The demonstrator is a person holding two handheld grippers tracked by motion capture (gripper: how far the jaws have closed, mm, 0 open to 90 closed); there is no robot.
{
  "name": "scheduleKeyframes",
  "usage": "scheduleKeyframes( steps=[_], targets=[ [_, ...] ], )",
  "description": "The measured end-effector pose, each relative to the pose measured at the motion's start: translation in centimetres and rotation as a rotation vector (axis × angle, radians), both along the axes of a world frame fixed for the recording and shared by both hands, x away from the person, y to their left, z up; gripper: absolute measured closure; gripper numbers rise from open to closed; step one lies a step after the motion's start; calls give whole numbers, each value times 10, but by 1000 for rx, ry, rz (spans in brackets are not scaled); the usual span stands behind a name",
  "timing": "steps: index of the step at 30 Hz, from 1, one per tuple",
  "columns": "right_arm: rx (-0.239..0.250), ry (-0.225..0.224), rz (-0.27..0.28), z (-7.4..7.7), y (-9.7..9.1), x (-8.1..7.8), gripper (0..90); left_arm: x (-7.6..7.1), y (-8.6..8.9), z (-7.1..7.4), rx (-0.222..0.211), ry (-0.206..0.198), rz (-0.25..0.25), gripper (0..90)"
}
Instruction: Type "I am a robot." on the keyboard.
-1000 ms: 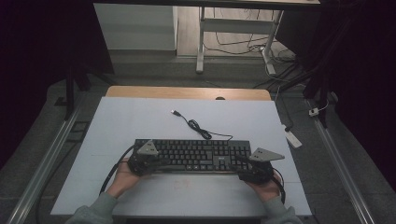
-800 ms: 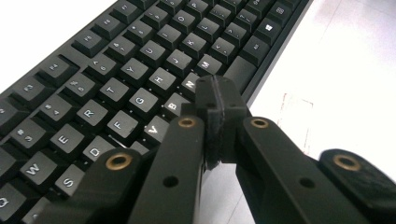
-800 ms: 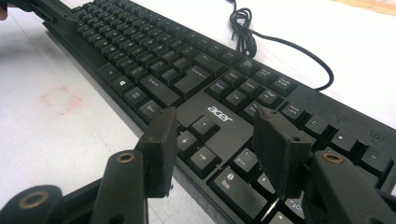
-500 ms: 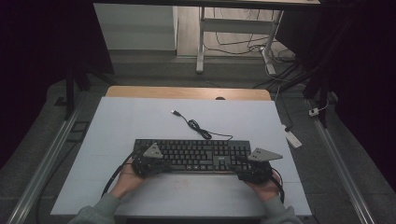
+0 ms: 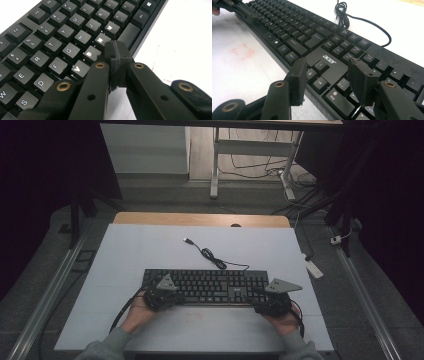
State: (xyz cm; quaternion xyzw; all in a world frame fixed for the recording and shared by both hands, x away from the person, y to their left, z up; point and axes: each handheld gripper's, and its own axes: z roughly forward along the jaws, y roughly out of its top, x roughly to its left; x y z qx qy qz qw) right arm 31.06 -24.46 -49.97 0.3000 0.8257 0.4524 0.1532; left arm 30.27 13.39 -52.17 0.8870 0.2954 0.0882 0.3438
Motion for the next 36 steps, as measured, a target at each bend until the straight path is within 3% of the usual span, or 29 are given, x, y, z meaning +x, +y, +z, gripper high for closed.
scheduleKeyframes(
  steps=[6,9,10,13,14,15,16,18,19,28,36],
  targets=[
    [-2,-2,0,1,0,0,501,-2,2,5,-13,-24,6,888],
    [-4,-2,-4,1,-1,0,501,-5,8,13,-52,-39,23,887],
    [-4,-2,-4,1,-1,0,501,-6,14,19,-87,-41,41,883],
    [-2,-2,0,0,-2,0,500,-8,20,25,-118,-31,63,818],
    [-1,-1,0,0,-2,0,500,-9,25,28,-135,-28,70,742],
    [-1,-1,0,0,-2,0,500,-10,28,30,-145,-30,79,742],
    [-7,-2,-1,0,-2,0,499,-11,32,33,-164,-30,98,653],
    [-8,-1,0,0,-1,0,500,-10,37,36,-187,-26,115,607],
    [-7,1,6,-1,0,1,500,-10,40,37,-194,-24,128,521],
    [-11,-2,9,-2,1,1,499,-7,52,37,-194,-7,177,415],
    [-16,-2,9,-3,1,1,499,-7,55,38,-191,-12,181,426]
  ],
)
